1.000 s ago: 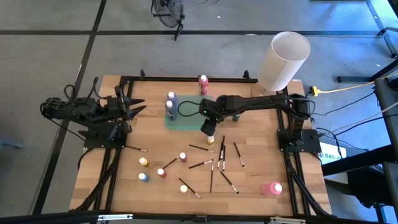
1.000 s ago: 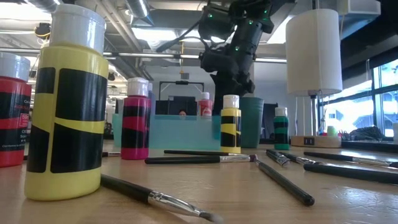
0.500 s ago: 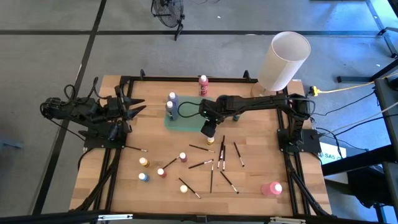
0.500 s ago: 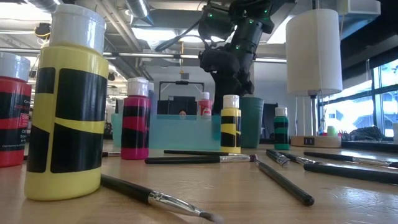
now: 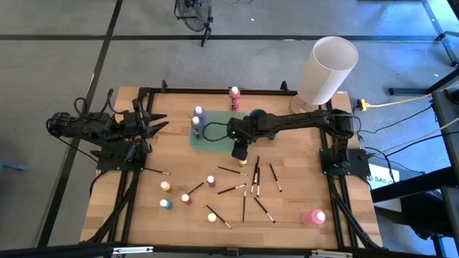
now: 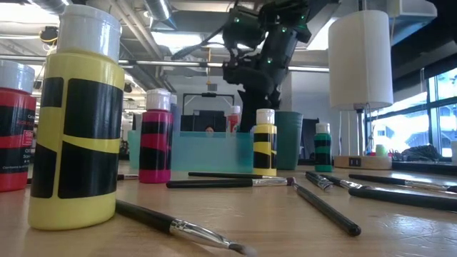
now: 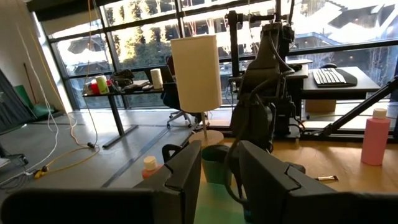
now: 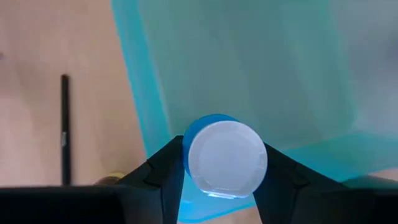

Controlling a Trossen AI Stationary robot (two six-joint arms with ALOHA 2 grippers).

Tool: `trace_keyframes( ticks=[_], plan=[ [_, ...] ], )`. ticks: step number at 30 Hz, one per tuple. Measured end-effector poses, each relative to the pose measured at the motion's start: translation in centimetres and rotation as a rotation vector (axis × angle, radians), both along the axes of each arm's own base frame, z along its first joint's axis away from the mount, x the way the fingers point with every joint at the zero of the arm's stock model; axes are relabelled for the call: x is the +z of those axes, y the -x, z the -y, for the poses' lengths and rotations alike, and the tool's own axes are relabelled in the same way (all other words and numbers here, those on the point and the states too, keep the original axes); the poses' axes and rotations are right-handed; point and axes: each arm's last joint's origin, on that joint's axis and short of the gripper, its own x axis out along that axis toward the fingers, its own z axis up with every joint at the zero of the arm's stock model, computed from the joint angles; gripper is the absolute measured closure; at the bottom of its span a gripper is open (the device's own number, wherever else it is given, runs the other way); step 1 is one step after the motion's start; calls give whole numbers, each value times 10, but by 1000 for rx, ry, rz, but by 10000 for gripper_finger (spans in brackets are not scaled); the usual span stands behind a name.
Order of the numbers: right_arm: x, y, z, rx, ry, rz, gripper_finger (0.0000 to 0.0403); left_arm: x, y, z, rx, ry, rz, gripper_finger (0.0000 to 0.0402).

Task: Pick & Place Paint Supplies
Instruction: Put the right small blue paint bottle into the green bin

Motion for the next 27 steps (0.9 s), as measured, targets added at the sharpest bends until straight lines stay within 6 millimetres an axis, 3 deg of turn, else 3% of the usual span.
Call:
trace_keyframes(
  ticks=[10,21,27],
  plan=[
    [-3,-1,-1,20,-31,-3,244,0,0,0,0,0,0,297],
    [-4,-2,-5,26,-44,0,196,0,0,0,0,0,-1,297],
    [-2,-2,-5,26,-42,6,190,-1,0,0,0,-4,-15,297]
  ],
)
